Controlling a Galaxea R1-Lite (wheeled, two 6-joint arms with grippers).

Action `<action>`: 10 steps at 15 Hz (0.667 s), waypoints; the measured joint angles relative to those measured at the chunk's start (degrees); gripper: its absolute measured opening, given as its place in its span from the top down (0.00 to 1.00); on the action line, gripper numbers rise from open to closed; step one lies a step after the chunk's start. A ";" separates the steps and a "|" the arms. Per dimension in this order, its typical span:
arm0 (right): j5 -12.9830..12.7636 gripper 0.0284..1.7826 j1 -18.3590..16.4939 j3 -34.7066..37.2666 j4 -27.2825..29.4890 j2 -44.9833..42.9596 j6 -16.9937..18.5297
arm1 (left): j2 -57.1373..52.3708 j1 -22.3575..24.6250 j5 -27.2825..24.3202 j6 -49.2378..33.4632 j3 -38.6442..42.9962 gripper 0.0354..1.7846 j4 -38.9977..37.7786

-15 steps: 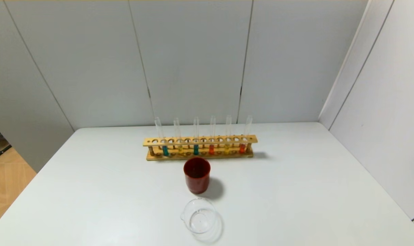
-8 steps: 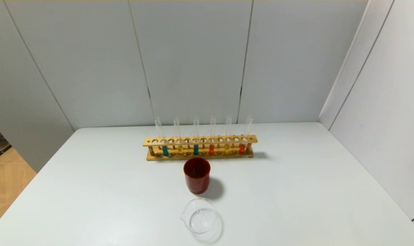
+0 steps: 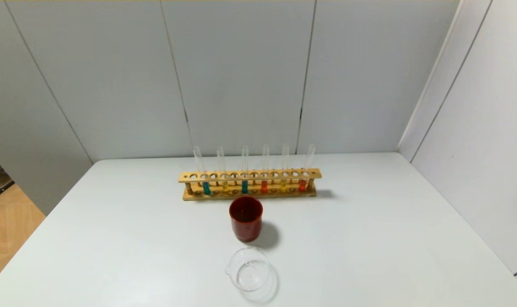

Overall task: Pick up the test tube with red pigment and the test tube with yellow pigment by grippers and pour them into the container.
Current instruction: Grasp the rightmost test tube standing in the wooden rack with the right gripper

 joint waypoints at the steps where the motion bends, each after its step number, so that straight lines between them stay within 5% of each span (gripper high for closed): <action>1: 0.13 0.03 0.13 -2.21 -0.09 2.65 0.04 | 0.00 0.00 0.02 0.00 0.00 0.02 -0.02; 10: 1.55 0.03 0.38 -18.53 -4.27 28.86 1.76 | 0.00 0.00 0.02 0.00 0.00 0.02 0.00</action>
